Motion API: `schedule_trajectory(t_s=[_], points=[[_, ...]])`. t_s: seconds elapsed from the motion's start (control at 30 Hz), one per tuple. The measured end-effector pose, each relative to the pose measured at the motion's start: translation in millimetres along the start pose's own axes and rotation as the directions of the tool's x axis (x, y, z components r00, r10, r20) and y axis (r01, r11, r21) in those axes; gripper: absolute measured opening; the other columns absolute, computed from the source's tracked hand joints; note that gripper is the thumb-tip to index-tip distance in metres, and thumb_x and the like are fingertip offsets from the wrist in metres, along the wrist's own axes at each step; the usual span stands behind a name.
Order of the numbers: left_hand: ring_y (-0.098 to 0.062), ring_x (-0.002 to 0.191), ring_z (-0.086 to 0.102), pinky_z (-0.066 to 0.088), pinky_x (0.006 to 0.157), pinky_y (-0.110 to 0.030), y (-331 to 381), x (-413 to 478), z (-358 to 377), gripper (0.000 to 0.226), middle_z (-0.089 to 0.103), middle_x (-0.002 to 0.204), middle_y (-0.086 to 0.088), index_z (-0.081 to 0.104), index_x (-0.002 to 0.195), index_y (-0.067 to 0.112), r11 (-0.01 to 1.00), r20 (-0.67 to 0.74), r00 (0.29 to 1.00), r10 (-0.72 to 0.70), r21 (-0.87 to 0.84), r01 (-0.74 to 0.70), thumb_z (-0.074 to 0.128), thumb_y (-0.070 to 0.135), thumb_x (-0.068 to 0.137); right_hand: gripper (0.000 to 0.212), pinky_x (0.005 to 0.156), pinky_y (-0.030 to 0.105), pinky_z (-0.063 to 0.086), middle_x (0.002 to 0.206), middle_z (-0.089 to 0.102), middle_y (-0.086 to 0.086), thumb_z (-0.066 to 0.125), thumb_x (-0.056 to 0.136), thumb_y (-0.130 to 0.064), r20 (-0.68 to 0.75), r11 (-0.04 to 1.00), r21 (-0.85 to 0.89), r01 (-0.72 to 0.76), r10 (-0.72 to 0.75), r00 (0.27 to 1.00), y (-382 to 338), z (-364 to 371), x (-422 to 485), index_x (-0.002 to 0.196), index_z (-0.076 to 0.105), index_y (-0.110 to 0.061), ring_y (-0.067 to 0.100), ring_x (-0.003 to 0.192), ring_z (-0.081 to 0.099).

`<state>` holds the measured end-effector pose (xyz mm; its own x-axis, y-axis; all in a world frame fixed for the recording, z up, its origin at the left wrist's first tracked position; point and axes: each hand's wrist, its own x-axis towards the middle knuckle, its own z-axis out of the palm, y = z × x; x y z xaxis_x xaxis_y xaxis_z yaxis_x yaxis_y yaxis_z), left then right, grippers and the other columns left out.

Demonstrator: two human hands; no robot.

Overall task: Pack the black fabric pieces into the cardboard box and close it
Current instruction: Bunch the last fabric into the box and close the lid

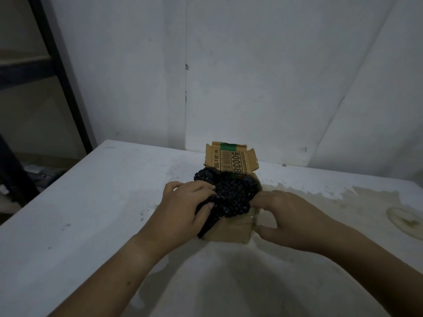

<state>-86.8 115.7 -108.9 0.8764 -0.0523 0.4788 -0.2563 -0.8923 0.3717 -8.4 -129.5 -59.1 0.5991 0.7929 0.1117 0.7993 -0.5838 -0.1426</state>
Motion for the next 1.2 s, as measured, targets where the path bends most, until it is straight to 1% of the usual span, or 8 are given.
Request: schedule_trajectory(t_s=[0.13, 0.27, 0.5, 0.7, 0.77, 0.87, 1.0, 1.2], points=[[0.003, 0.114, 0.054, 0.029, 0.097, -0.032, 0, 2, -3, 0.023, 0.06, 0.128, 0.021, 0.069, 0.116, 0.031, 1.0, 0.025, 1.0, 0.003, 0.011, -0.003, 0.057, 0.03, 0.097, 0.04, 0.079, 0.008, 0.038, 0.112, 0.057, -0.02, 0.071, 0.084, -0.032, -0.155, 0.998, 0.048, 0.034, -0.026, 0.988, -9, -1, -3, 0.122, 0.058, -0.035, -0.002, 0.096, 0.053], [-0.002, 0.098, 0.06, 0.034, 0.092, -0.034, 6, 9, -6, 0.02, 0.067, 0.111, 0.02, 0.067, 0.113, 0.032, 1.0, -0.008, 1.0, -0.019, -0.009, 0.019, 0.057, 0.029, 0.096, 0.04, 0.082, 0.024, 0.046, 0.114, 0.068, -0.016, 0.065, 0.084, -0.028, -0.089, 0.994, -0.093, 0.059, -0.067, 0.994, -23, 3, 8, 0.124, 0.065, -0.034, 0.012, 0.097, 0.059], [-0.016, 0.067, 0.061, 0.045, 0.069, -0.034, 17, 26, -8, 0.034, 0.069, 0.078, 0.009, 0.045, 0.082, 0.025, 0.991, -0.103, 0.987, -0.122, 0.033, 0.126, 0.073, 0.044, 0.084, 0.025, 0.076, 0.034, 0.029, 0.109, 0.063, -0.011, 0.059, 0.088, -0.032, 0.01, 0.967, -0.255, -0.028, 0.031, 0.999, -35, 19, 27, 0.112, 0.063, -0.033, 0.021, 0.102, 0.044], [0.005, 0.073, 0.061, 0.042, 0.072, -0.024, 13, 18, -19, 0.025, 0.068, 0.084, 0.017, 0.06, 0.08, 0.028, 0.997, -0.004, 0.999, -0.052, -0.054, 0.052, 0.067, 0.051, 0.085, 0.007, 0.078, 0.032, 0.036, 0.096, 0.06, -0.008, 0.062, 0.087, -0.031, -0.031, 0.986, -0.167, 0.005, -0.01, 0.999, -29, 23, 23, 0.094, 0.062, -0.028, 0.02, 0.096, 0.049], [0.004, 0.09, 0.062, 0.04, 0.083, -0.026, 9, 11, -23, 0.025, 0.068, 0.101, 0.018, 0.059, 0.091, 0.033, 0.999, 0.082, 0.997, -0.008, -0.034, 0.011, 0.067, 0.053, 0.079, 0.019, 0.085, 0.029, 0.042, 0.101, 0.061, -0.01, 0.068, 0.083, -0.027, -0.093, 0.999, -0.037, -0.004, 0.001, 0.996, -25, 22, 15, 0.102, 0.064, -0.029, 0.015, 0.096, 0.053], [-0.002, 0.114, 0.059, 0.04, 0.096, -0.034, 3, 7, -25, 0.028, 0.063, 0.123, 0.019, 0.06, 0.105, 0.032, 0.999, 0.156, 0.987, 0.028, -0.022, -0.025, 0.067, 0.032, 0.078, 0.038, 0.084, 0.027, 0.047, 0.106, 0.062, -0.012, 0.074, 0.077, -0.013, -0.228, 0.992, 0.127, -0.009, 0.038, 0.973, -26, 18, 7, 0.111, 0.065, -0.027, 0.008, 0.096, 0.057], [0.0, 0.109, 0.059, 0.051, 0.089, -0.034, -6, 10, -27, 0.028, 0.064, 0.133, 0.011, 0.069, 0.106, 0.025, 0.996, 0.147, 0.985, 0.087, -0.042, -0.082, 0.065, 0.008, 0.085, 0.044, 0.081, 0.024, 0.032, 0.116, 0.062, -0.014, 0.071, 0.08, -0.021, -0.17, 1.0, -0.024, 0.004, -0.008, 0.985, -34, 23, 6, 0.121, 0.062, -0.034, 0.012, 0.103, 0.055], [-0.018, 0.115, 0.054, 0.049, 0.091, -0.032, -3, 17, -21, 0.021, 0.058, 0.122, 0.001, 0.073, 0.104, 0.018, 0.998, -0.044, 0.997, 0.062, -0.027, -0.063, 0.069, 0.003, 0.088, 0.036, 0.071, 0.028, 0.018, 0.11, 0.049, -0.014, 0.059, 0.089, -0.027, -0.117, 0.994, -0.074, -0.082, 0.073, 0.99, -40, 32, 20, 0.122, 0.059, -0.04, 0.011, 0.093, 0.038]])
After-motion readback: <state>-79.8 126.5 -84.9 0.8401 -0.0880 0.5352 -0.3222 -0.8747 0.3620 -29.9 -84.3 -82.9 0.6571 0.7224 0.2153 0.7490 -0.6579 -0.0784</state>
